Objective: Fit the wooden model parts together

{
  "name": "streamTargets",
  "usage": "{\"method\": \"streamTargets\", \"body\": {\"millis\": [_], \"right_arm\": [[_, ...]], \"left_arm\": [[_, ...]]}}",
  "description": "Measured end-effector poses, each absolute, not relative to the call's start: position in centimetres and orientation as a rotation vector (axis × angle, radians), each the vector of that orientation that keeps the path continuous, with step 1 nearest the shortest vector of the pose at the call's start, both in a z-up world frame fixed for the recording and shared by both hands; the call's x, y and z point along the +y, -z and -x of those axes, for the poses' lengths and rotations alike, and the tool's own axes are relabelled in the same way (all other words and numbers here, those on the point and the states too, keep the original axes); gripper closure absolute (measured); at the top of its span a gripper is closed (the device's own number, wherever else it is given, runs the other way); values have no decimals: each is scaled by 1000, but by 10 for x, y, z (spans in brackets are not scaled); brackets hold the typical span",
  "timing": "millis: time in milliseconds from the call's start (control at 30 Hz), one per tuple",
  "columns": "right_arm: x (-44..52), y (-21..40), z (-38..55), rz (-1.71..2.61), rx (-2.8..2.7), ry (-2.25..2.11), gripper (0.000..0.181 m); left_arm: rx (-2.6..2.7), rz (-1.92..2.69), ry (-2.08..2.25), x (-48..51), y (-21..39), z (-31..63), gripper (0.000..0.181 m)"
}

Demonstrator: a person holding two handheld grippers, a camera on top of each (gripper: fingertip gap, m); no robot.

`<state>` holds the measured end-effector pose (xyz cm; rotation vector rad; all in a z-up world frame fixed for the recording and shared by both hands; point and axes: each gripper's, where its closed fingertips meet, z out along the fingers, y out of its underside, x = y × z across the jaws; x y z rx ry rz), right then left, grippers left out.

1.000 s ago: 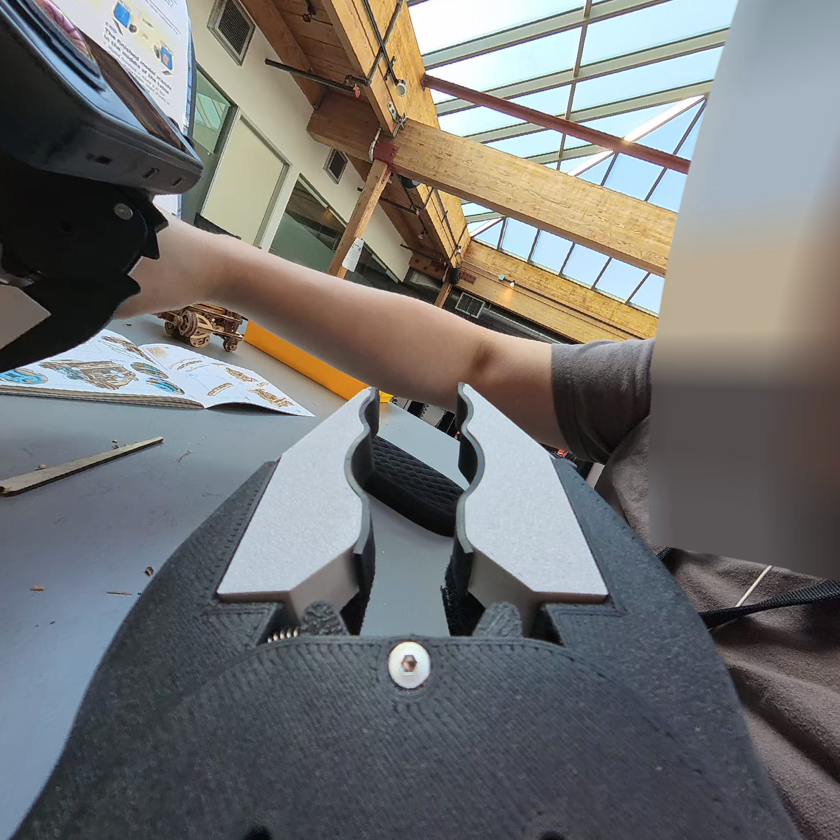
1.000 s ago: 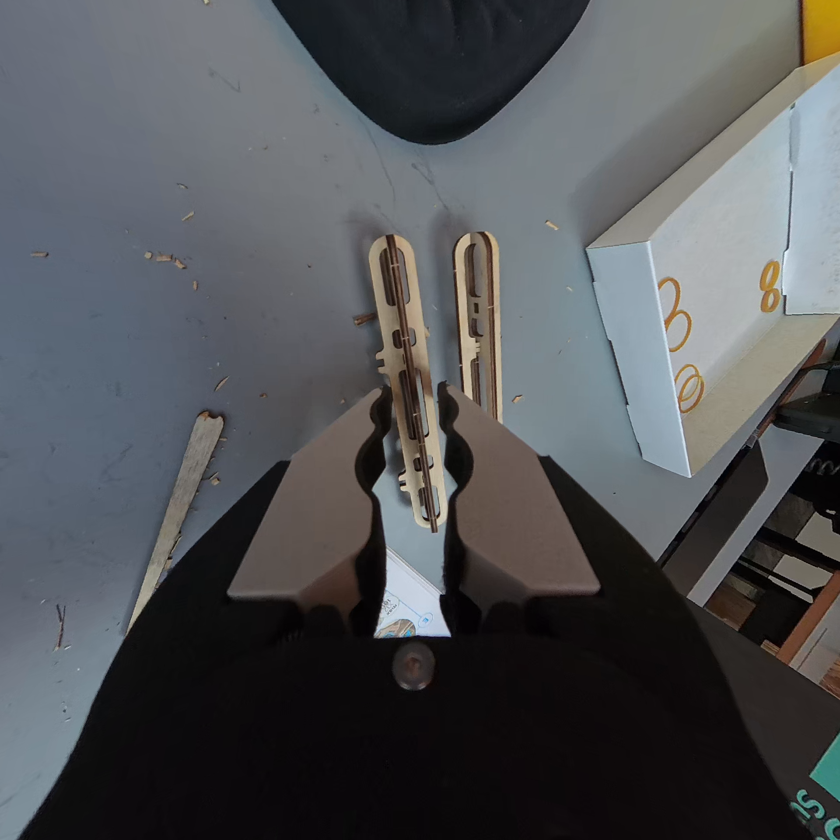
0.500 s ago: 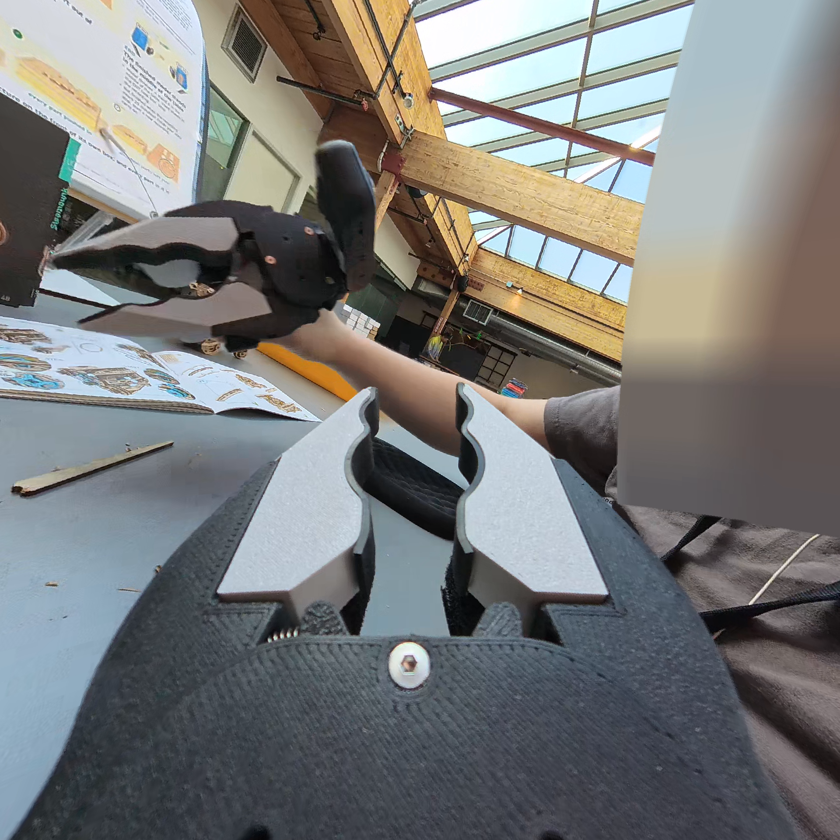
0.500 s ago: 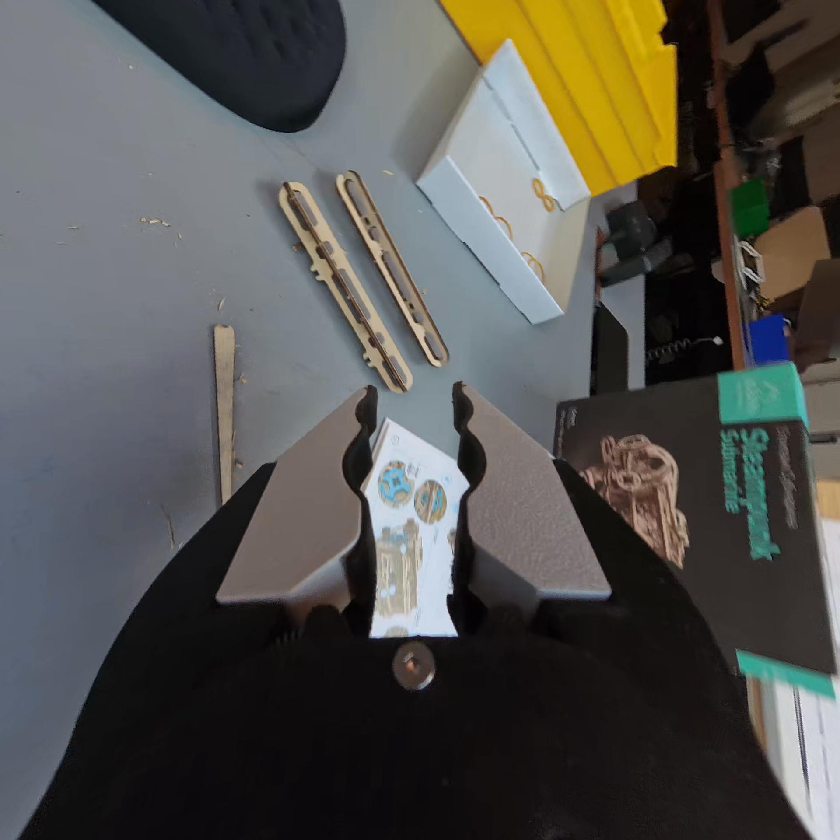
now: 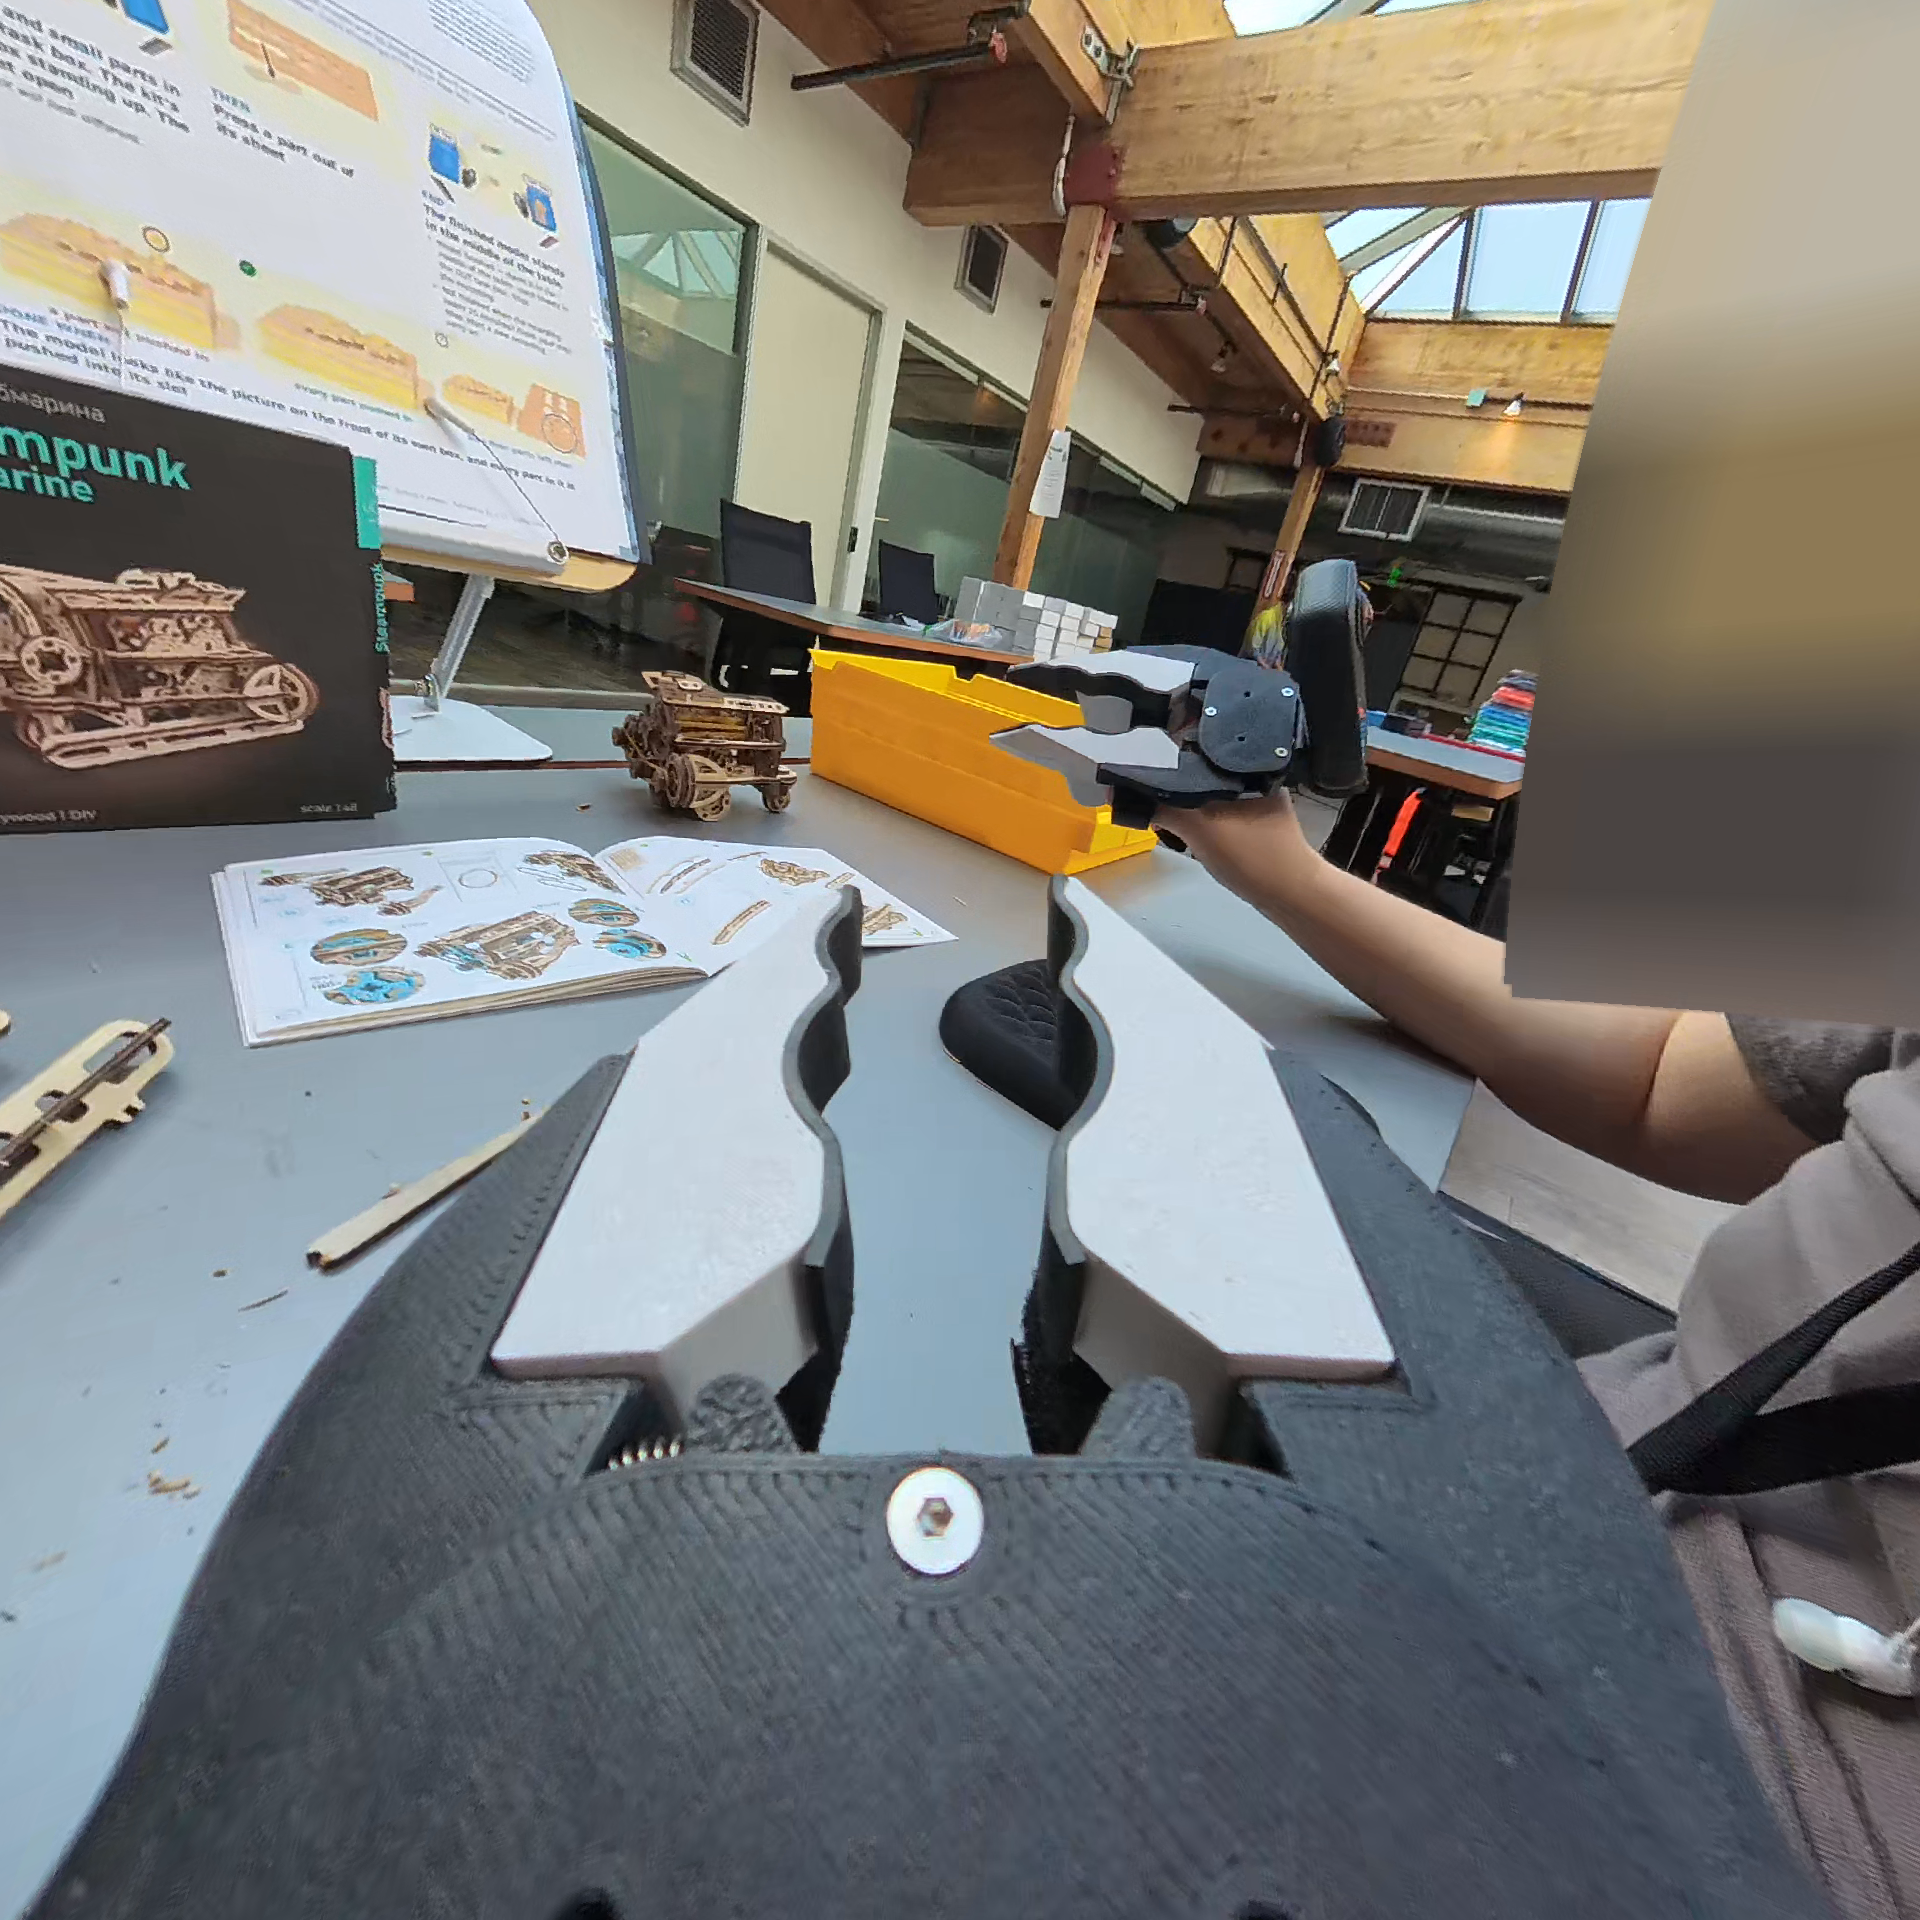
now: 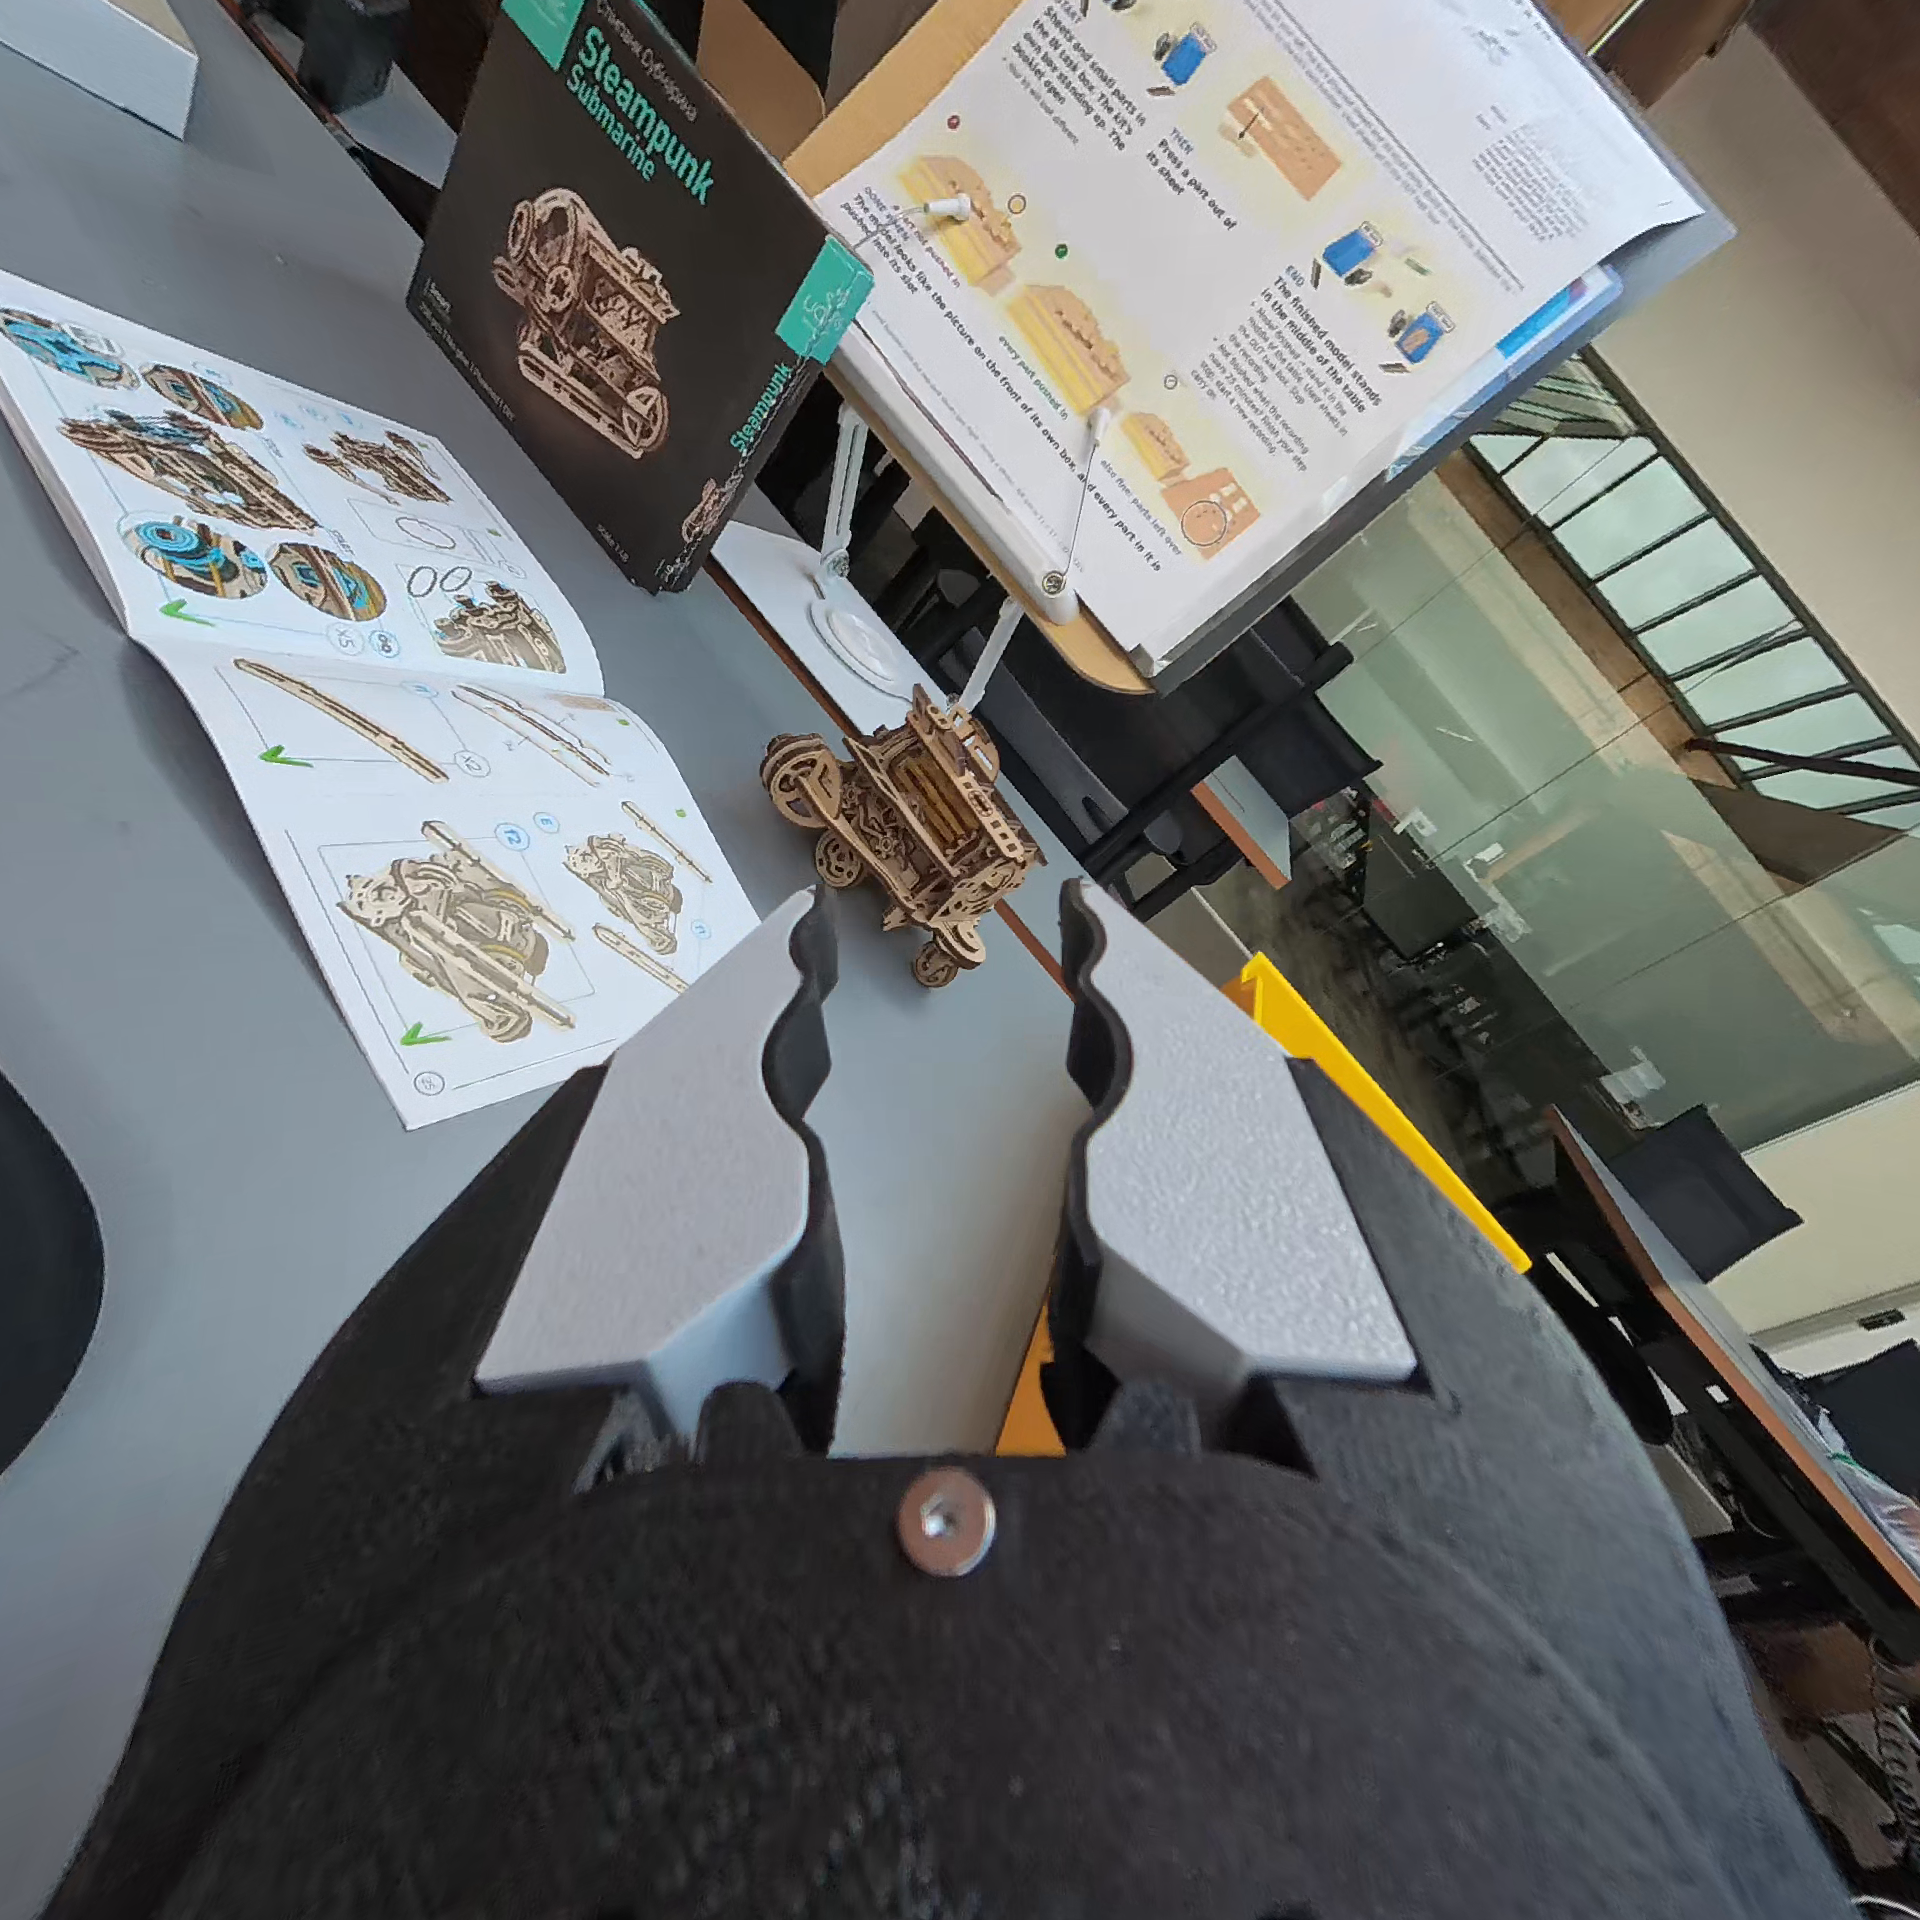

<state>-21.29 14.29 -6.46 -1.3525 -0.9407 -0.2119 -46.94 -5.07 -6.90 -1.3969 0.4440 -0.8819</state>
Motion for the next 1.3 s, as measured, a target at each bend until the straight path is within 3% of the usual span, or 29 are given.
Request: {"method": "streamTargets", "body": {"millis": [300, 667, 967, 1300], "right_arm": [[164, 86, 202, 1489, -1016, 173, 128], [159, 108, 219, 1542, -995, -100, 133], [155, 129, 226, 1626, -964, -218, 134], [148, 144, 233, 1705, -964, -438, 138]], "left_arm": [[670, 1417, 915, -2, 47, 416, 141], [889, 1346, 1003, 67, 48, 334, 138], [953, 1394, 614, 96, 93, 357, 144], [783, 1569, 808, 106, 104, 362, 148]]}}
